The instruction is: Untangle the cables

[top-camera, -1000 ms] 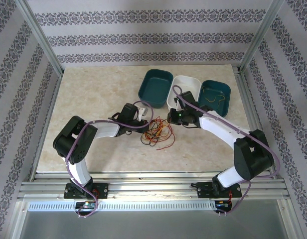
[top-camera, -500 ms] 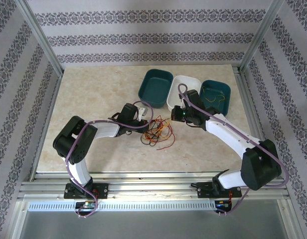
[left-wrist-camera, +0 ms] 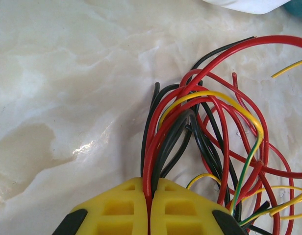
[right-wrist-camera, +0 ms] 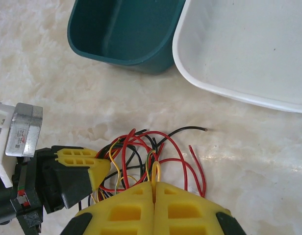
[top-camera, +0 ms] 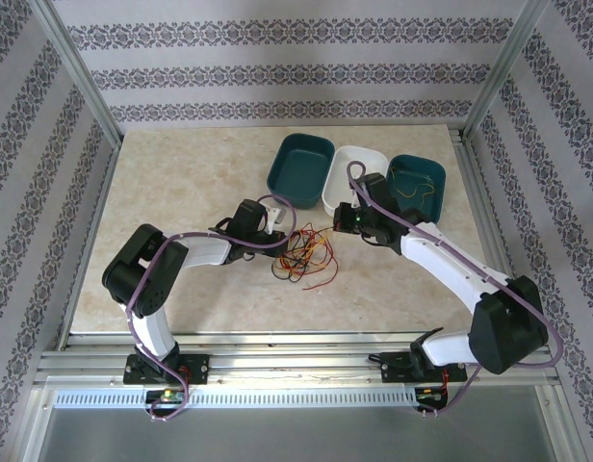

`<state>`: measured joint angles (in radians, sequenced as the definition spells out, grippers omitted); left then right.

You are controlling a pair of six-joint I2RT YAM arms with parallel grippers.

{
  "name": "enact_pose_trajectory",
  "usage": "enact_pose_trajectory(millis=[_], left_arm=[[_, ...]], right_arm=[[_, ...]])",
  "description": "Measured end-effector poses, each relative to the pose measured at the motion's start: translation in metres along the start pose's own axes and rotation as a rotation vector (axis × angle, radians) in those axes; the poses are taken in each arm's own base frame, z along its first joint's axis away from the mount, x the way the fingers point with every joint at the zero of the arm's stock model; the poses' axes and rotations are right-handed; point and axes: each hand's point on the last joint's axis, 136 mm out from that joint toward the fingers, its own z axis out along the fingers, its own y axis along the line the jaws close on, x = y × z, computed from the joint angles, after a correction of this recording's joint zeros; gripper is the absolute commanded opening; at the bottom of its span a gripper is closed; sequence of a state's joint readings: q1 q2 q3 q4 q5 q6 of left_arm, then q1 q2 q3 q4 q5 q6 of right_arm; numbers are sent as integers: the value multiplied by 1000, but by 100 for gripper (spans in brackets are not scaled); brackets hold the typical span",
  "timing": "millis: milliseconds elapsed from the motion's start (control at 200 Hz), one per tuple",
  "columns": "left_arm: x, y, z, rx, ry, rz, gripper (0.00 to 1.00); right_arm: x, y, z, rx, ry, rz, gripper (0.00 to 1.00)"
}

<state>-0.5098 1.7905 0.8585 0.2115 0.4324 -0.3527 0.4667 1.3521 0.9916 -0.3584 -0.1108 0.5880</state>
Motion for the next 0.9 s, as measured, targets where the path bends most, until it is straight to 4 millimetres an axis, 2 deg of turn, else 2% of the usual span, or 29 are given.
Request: enact_pose_trajectory(millis=[515, 899], left_arm=[[0, 0, 0, 0, 1, 0, 0], [0, 0, 0, 0, 1, 0, 0]], right_arm=[[-23, -2, -34, 51, -121, -102, 0], [-55, 3, -77, 96, -260, -182, 0]])
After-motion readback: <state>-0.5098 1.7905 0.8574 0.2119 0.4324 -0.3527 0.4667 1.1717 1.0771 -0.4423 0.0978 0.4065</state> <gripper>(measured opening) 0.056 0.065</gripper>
